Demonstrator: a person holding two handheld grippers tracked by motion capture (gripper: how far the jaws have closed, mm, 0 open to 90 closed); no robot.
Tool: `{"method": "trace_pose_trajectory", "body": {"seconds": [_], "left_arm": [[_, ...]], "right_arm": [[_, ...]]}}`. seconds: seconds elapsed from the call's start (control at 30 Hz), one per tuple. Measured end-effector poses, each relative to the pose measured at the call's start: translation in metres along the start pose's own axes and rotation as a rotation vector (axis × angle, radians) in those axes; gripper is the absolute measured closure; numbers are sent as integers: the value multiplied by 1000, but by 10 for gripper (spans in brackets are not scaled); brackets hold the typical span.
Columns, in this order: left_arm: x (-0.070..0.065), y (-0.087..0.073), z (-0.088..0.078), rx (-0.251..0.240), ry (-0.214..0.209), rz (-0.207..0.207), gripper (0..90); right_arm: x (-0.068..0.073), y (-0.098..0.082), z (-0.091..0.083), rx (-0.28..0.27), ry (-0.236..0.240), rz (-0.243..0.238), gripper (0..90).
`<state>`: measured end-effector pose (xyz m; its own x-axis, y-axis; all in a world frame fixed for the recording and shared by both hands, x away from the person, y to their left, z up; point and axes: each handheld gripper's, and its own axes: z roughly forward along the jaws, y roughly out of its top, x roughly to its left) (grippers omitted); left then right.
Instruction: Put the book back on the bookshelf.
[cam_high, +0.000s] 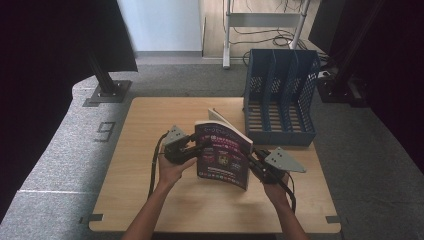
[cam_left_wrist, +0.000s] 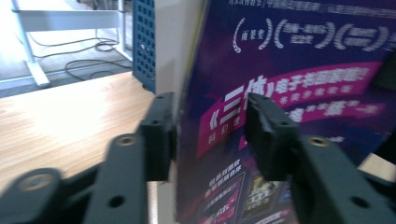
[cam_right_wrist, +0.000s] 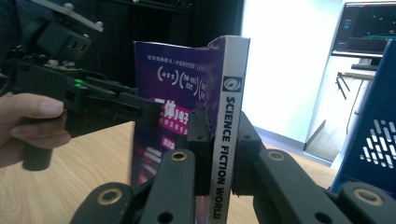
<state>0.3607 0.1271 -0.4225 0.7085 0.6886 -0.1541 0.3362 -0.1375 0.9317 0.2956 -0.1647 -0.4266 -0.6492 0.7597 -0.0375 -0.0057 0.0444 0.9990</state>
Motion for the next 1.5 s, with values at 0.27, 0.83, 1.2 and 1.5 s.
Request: {"method": "trace_pose_trajectory", "body": {"seconds": [0.27, 0.83, 1.2, 1.5], "left_arm": [[2, 5, 11, 37, 27, -3, 280], [2, 14, 20, 61, -19, -9, 157], [-1, 16, 20, 85, -26, -6, 176], [-2, 16, 18, 81, -30, -14, 184]], "right_arm": [[6, 0, -1, 10, 15, -19, 811], [8, 0, -4, 8, 39, -22, 808], [1, -2, 2, 35, 95, 15, 730], [2, -3, 26, 88, 113, 11, 731]]}}
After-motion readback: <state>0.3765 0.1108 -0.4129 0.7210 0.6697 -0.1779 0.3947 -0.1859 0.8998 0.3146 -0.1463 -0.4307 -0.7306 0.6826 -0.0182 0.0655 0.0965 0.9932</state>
